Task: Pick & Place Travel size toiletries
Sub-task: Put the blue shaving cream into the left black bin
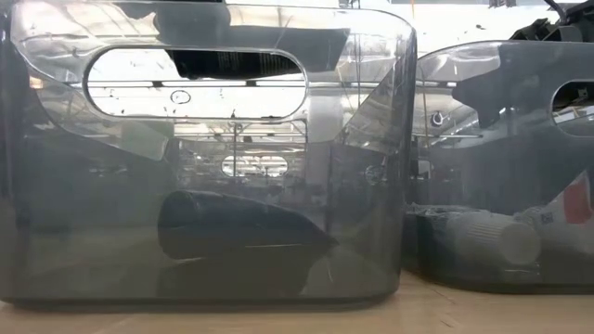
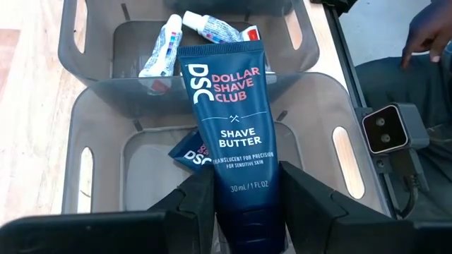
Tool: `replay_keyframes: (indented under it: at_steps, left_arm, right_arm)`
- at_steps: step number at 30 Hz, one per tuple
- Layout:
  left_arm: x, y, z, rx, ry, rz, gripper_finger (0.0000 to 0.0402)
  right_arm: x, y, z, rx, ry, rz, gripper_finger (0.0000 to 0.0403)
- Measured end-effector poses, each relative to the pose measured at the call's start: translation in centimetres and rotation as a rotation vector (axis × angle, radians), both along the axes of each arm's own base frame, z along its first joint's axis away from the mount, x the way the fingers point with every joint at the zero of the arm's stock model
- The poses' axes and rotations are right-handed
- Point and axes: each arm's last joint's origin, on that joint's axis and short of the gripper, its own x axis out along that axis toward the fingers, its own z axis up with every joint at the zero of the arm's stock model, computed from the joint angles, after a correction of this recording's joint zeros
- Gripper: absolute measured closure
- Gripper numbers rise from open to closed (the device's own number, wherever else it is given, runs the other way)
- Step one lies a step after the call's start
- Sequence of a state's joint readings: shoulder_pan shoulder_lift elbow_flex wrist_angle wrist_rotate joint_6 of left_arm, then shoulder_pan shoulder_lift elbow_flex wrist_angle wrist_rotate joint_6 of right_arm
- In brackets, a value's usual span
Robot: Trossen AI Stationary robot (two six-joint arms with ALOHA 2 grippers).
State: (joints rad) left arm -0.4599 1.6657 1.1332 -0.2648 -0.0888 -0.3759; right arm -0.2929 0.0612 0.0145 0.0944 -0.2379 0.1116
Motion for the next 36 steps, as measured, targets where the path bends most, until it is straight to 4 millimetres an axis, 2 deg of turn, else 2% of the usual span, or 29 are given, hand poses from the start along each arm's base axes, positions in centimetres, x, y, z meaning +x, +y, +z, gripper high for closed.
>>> replay_keyframes:
  at_steps: [6, 14, 23, 36]
  left_arm:
    - [0.2, -0.1, -0.5, 0.008, 0.008, 0.011, 0.0273]
    - [1.1, 0.4, -3.4, 0.03, 0.089, 0.06, 0.0273]
    - [2.0, 1.0, -5.6, 0.001, 0.154, 0.062, 0.0273]
    - [2.1, 1.0, -5.8, -0.052, 0.178, 0.102, 0.0273]
  right_arm:
    - [0.0, 0.0, 0.0, 0.0, 0.0, 0.0, 0.0319]
    - [0.0, 0.0, 0.0, 0.0, 0.0, 0.0, 0.0319]
    - [0.0, 0.0, 0.0, 0.0, 0.0, -0.001, 0.0319]
    - [0.0, 0.0, 0.0, 0.0, 0.0, 0.0, 0.0319]
